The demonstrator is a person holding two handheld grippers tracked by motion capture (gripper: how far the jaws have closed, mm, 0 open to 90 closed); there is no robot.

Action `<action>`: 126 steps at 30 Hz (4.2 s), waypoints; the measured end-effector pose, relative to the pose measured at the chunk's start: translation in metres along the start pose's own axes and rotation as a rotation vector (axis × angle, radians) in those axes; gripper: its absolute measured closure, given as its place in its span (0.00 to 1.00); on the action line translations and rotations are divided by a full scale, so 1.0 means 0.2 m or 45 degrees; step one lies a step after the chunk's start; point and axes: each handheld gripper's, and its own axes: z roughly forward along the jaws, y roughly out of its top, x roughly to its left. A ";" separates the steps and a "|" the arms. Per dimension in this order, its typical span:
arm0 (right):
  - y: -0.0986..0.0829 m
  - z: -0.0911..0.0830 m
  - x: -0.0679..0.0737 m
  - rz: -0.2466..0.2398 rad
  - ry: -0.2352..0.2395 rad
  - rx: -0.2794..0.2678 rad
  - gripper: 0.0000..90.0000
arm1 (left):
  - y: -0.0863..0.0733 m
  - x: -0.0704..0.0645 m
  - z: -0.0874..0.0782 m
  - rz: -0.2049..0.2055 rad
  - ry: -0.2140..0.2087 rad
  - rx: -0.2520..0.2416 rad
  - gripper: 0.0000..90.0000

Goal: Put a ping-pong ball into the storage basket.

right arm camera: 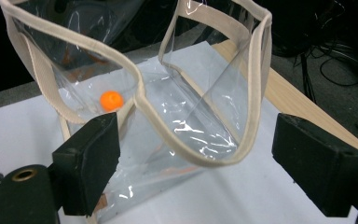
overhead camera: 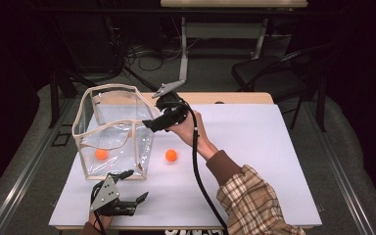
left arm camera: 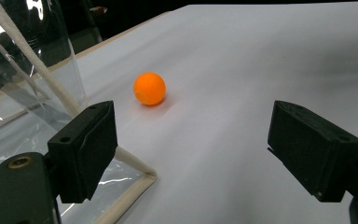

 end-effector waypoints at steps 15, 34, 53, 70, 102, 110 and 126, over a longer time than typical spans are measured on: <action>-0.22 -0.09 -0.01 -0.008 -0.025 0.036 0.13 | 0.00 0.00 0.00 0.002 -0.003 -0.003 0.18; -0.50 -0.09 0.01 0.052 -0.022 0.067 0.11 | 0.00 0.00 0.00 0.004 -0.001 -0.001 0.18; -0.65 -0.07 0.02 0.103 -0.051 0.104 0.01 | 0.00 0.00 -0.01 0.004 -0.001 -0.010 0.18; -0.70 -0.01 0.02 0.090 -0.076 0.149 0.00 | 0.00 0.00 -0.01 0.006 0.000 -0.005 0.18; -0.72 0.17 0.01 0.087 -0.062 0.211 0.00 | 0.00 0.00 0.00 0.006 -0.011 -0.004 0.18; -0.73 0.26 0.01 0.116 -0.046 0.254 0.00 | 0.00 0.00 0.00 0.004 -0.012 -0.005 0.18; -0.74 0.32 0.01 0.105 -0.048 0.290 0.25 | 0.00 0.00 -0.01 0.006 -0.012 -0.007 0.17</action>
